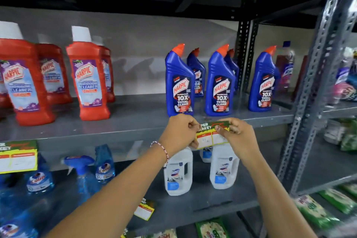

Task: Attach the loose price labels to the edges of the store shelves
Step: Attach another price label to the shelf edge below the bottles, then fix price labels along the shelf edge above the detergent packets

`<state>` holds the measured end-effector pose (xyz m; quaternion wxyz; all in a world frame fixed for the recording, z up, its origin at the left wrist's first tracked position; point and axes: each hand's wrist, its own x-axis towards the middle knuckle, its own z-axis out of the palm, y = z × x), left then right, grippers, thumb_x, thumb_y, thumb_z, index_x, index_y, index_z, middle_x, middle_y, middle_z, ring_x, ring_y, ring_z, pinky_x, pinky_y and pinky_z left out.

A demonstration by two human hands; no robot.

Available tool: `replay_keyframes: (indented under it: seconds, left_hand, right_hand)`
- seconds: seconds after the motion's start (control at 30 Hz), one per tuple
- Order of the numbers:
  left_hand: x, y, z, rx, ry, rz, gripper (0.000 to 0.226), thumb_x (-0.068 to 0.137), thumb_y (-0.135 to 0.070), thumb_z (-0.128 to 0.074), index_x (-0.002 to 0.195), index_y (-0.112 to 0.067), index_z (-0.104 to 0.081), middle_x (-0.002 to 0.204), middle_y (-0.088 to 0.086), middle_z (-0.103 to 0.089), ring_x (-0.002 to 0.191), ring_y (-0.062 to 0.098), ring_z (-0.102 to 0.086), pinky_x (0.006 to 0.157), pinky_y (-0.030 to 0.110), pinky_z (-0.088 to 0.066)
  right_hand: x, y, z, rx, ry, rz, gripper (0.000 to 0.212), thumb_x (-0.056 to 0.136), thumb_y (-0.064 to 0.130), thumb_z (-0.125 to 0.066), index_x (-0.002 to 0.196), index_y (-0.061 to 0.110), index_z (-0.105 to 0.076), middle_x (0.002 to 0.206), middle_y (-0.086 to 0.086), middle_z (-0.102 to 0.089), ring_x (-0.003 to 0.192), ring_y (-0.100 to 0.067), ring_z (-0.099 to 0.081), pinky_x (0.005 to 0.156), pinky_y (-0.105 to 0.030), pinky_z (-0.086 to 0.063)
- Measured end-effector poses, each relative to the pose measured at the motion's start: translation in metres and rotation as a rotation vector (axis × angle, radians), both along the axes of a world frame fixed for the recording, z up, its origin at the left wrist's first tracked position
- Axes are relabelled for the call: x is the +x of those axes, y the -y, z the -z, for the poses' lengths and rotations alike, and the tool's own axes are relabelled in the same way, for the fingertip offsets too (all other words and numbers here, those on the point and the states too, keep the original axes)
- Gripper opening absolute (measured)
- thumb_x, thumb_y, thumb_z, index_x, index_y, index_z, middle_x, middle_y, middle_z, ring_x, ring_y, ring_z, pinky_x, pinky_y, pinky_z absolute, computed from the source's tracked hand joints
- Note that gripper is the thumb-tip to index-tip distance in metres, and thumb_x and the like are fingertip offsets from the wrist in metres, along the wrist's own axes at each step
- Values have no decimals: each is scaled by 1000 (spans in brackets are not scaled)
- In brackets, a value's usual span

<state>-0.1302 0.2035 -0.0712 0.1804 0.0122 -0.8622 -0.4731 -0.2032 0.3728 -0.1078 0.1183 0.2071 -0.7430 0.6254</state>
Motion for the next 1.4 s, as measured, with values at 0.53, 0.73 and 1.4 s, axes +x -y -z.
replay_keyframes:
  seconds: [0.53, 0.73, 1.4]
  left_hand:
    - [-21, -24, 8, -271, -88, -341, 37, 82, -33, -70, 69, 1, -59, 63, 16, -71, 50, 27, -70, 55, 39, -62]
    - [-10, -21, 19, -234, -168, -368, 22, 85, -25, -65, 74, -8, -59, 58, 10, -70, 43, 19, -68, 52, 33, -61]
    - [59, 135, 223, -188, 443, -344, 23, 82, -6, -63, 102, -10, -73, 107, 8, -74, 102, 21, -68, 82, 20, -47]
  right_hand:
    - [-15, -1, 13, -57, -46, 275, 33, 74, 39, -80, 91, 20, -60, 79, 5, -67, 70, -4, -65, 56, -20, -49]
    - [-10, -2, 21, -150, -114, 464, 29, 76, 34, -78, 89, 25, -53, 80, 7, -59, 72, -13, -57, 63, -32, -51]
    - [56, 135, 218, 509, 308, -207, 10, 88, 14, -64, 95, 11, -70, 97, -8, -71, 86, -19, -63, 70, -19, -49]
